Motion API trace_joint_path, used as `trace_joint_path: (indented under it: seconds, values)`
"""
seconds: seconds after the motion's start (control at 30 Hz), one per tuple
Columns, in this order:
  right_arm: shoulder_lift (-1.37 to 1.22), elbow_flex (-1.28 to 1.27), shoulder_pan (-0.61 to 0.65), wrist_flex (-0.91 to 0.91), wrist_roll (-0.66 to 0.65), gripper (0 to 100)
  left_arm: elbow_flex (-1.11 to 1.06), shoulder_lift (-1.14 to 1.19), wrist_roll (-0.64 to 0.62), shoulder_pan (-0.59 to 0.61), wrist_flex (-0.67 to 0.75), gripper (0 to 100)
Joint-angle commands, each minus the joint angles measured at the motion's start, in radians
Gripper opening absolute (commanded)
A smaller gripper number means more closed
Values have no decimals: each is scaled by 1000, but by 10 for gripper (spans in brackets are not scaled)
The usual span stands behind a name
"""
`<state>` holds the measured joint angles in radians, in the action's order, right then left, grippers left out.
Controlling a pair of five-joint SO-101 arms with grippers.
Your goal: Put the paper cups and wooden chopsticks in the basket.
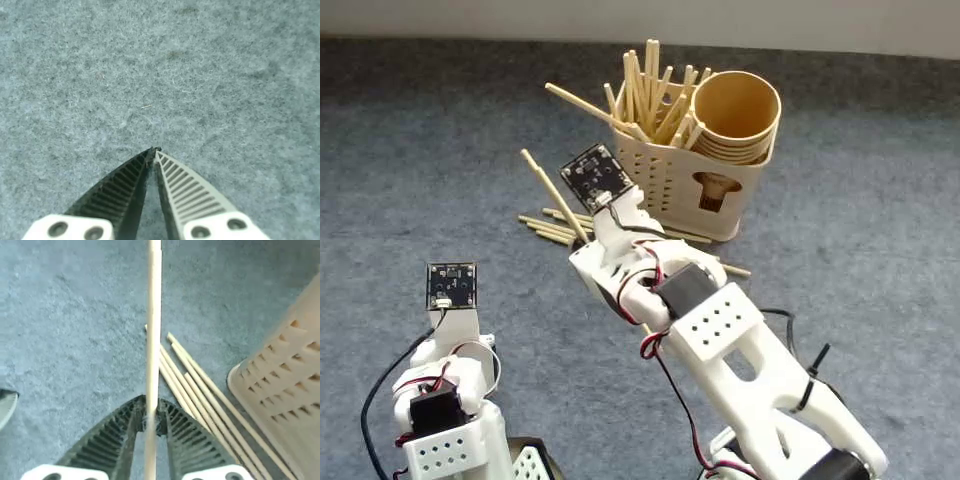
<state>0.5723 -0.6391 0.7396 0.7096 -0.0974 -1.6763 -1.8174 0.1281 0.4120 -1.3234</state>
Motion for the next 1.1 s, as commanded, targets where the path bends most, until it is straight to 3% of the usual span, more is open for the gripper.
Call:
trace_joint_path:
  seconds: [0.0,0.2,0.67,1.07]
  values:
    - [124,22,4,-150,12,4,-19,-18,3,15,-5,14]
    - [243,21,-7,-355,6,4,-19,-18,3,15,-5,14]
    - [274,21,-251,-839,8,4,-19,-18,3,10,-5,14]
    - [-99,22,-364,-1184,11,4,-19,-18,3,8,-5,14]
